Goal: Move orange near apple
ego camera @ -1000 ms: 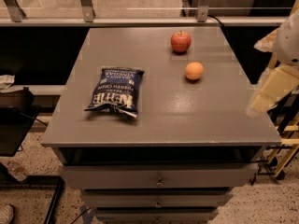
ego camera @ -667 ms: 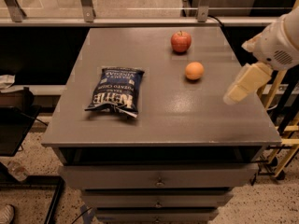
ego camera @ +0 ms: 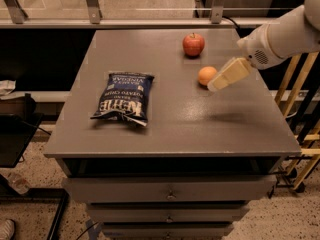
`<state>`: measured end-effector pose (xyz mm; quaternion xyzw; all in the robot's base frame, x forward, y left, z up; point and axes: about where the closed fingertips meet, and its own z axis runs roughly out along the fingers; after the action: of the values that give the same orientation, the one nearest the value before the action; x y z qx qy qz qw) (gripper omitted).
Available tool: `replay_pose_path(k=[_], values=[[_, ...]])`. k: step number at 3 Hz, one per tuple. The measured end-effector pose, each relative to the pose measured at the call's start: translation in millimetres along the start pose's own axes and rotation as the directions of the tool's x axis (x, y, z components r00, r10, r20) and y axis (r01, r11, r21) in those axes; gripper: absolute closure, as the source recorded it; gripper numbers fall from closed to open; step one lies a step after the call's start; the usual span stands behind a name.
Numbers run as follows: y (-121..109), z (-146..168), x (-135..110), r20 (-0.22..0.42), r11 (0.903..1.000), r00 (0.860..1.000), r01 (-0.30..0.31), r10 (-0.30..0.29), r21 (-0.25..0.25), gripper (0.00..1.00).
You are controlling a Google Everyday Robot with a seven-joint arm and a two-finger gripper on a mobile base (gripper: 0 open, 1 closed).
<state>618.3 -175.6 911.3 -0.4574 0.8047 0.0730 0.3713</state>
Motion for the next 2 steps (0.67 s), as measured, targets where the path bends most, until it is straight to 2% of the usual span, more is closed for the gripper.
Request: replay_pose_path(k=[1,2], values=[[-0.8,27.6,-12.1,0.023,0.9998,1.0,-0.017,0.017,-0.005,0.0],[4.9,52.2,-18.3,-0.013,0.9995,1.0,-0.016,0.016,-0.028,0.0]])
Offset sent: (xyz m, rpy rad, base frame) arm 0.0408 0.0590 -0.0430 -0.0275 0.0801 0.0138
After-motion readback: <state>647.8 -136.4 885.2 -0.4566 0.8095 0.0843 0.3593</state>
